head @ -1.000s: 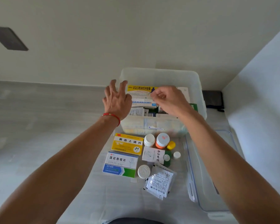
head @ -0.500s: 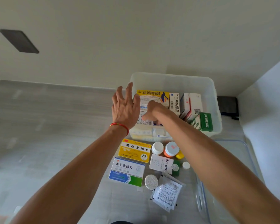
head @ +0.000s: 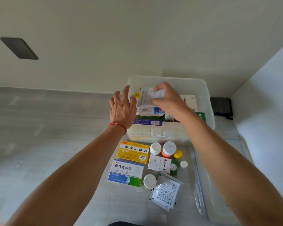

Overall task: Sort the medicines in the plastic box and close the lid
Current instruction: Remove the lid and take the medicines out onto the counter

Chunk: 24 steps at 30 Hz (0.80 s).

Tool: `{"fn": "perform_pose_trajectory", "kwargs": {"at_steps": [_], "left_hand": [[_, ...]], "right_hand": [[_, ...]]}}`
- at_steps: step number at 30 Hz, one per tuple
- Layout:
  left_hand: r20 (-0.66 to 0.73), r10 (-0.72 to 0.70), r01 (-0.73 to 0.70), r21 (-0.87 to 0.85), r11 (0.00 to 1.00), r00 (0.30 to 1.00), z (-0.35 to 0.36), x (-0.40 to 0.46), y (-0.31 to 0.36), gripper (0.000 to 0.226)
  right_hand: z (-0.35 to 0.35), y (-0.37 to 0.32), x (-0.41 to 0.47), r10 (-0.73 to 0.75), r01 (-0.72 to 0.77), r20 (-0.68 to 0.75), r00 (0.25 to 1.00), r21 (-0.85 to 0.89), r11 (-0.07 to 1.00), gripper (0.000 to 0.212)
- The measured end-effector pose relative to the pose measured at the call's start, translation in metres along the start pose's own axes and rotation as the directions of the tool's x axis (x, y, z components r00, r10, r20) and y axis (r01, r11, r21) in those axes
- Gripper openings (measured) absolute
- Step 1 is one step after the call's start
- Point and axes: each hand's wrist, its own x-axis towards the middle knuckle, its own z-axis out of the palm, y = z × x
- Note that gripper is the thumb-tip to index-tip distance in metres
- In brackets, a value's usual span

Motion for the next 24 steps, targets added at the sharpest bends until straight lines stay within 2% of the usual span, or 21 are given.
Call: {"fn": "perform_pose_trajectory", "kwargs": {"at_steps": [3,6,8,10,13,16,18,21,24], "left_hand": [[0.085,0.0,-0.005,0.057,0.998,0.996,0.004,0.004,-0.005,0.047],[0.056,0.032,-0.032,0.009,0.999,0.998,0.002,0.005,-0.003,0.045],[-0.033,0.1,-0.101,-0.036,0.994,0.994,-0.002,-0.001,0.0,0.044],[-0.117,0.208,-0.212,-0.018,0.977,0.971,-0.005,-0.018,0.001,0.045],[-0.215,0.4,-0.407,0.015,0.913,0.891,-0.002,-0.065,0.002,0.041],[-0.227,0.493,-0.526,-0.112,0.843,0.84,0.007,-0.117,-0.002,0.037],[-0.177,0.495,-0.521,-0.165,0.837,0.851,0.014,-0.148,-0.01,0.036],[-0.089,0.436,-0.445,-0.17,0.879,0.895,0.019,-0.176,-0.029,0.036],[-0.043,0.383,-0.385,-0.159,0.909,0.923,0.018,-0.188,-0.05,0.036]], "right_hand": [[-0.048,0.002,-0.044,-0.048,0.077,-0.114,0.992,0.266,0.961,0.034],[-0.071,0.018,-0.103,-0.101,0.163,-0.189,0.977,0.346,0.924,0.034],[-0.069,0.036,-0.143,-0.138,0.201,-0.21,0.968,0.317,0.927,0.038],[-0.057,0.065,-0.178,-0.127,0.17,-0.17,0.977,0.269,0.948,0.042],[-0.03,0.121,-0.216,0.04,-0.011,-0.124,0.992,0.228,0.973,0.046],[0.0,0.167,-0.239,0.195,-0.167,-0.097,0.976,0.242,0.956,0.053],[0.018,0.185,-0.247,0.2,-0.184,-0.068,0.978,0.185,0.965,0.058],[0.041,0.194,-0.248,0.136,-0.129,-0.054,0.989,0.11,0.986,0.065],[0.053,0.196,-0.243,0.067,-0.079,-0.102,0.993,-0.111,0.991,0.074]]}}
